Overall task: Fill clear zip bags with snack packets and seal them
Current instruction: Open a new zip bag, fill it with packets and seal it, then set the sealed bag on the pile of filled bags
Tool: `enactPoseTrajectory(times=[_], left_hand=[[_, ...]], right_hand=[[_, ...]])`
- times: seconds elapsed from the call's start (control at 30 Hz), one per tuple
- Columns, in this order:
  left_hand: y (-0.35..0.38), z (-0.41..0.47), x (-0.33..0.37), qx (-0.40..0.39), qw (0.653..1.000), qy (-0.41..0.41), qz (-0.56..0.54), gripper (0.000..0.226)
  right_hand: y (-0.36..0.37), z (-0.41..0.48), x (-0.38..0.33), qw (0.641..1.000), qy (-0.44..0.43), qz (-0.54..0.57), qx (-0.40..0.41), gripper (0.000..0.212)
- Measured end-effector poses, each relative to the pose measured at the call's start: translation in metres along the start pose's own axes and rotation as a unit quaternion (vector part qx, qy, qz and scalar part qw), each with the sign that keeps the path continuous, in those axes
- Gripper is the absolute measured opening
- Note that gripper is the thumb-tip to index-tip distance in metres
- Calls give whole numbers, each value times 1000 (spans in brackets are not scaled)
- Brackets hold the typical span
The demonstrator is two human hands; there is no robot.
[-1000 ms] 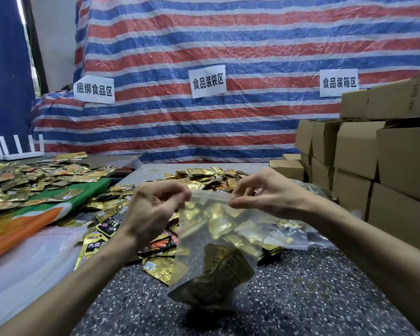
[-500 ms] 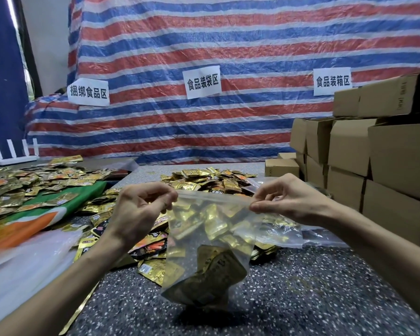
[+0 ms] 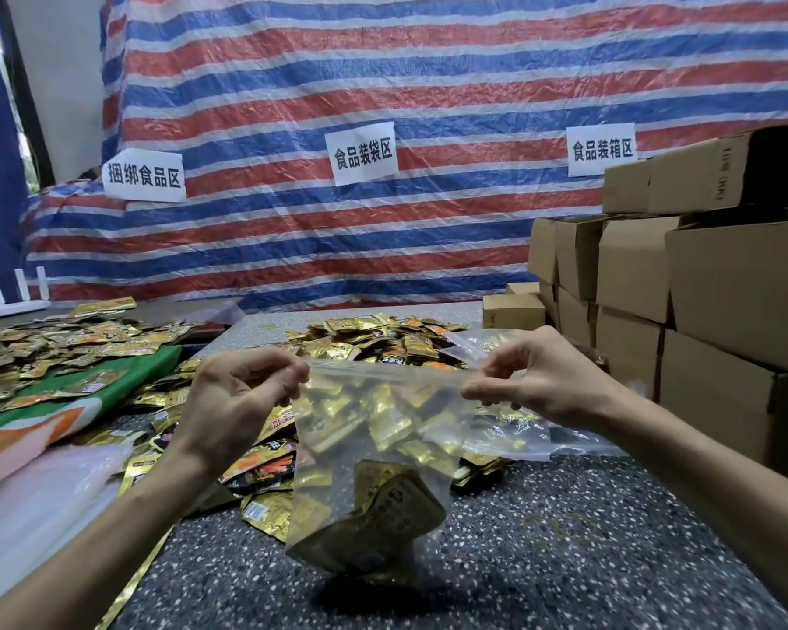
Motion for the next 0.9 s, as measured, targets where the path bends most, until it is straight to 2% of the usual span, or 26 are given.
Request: enactPoseTrajectory(times=[0.13,0.27,0.33,0.4,0.47,0.53,0.6,0.63,0.77,0.9], left_hand=[[4,-4,-4,16,1000,-6,13,20],[15,-9,5,28,999,0,18,25],[24,-10,18,36,999,18,17,25],[38,-10,37,45,997,53,35,23],[52,-11,56,59,990,103,71,19],[65,-13,69,70,981,145,110,16],[74,-15,71,83,976,163,122,19],[75,-16,70,96,974,165,118,20],[82,-19,58,168,961,163,147,36],[97,-22,33,215,948,160,172,44]], right_hand=[[4,-6,1,1000,-16,2,-16,20],[18,-18,16,994,7,103,-43,26],[32,-24,34,980,76,177,-50,50],[52,-31,53,966,144,201,-70,80],[74,-36,66,959,175,201,-99,92],[86,-36,73,962,168,185,-113,71],[84,-31,76,965,164,180,-93,41],[80,-29,79,964,171,189,-76,34],[41,-15,77,966,163,201,-20,25],[-33,12,65,966,97,212,107,26]])
Point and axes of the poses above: each hand's wrist, its own z-axis towards the middle knuckle, its own y-axis out of the palm, x = y × z, the point moved 9 cm from there along z, towards the middle knuckle, and after that the axes turned 15 degrees about z, right-handed, at the moved point
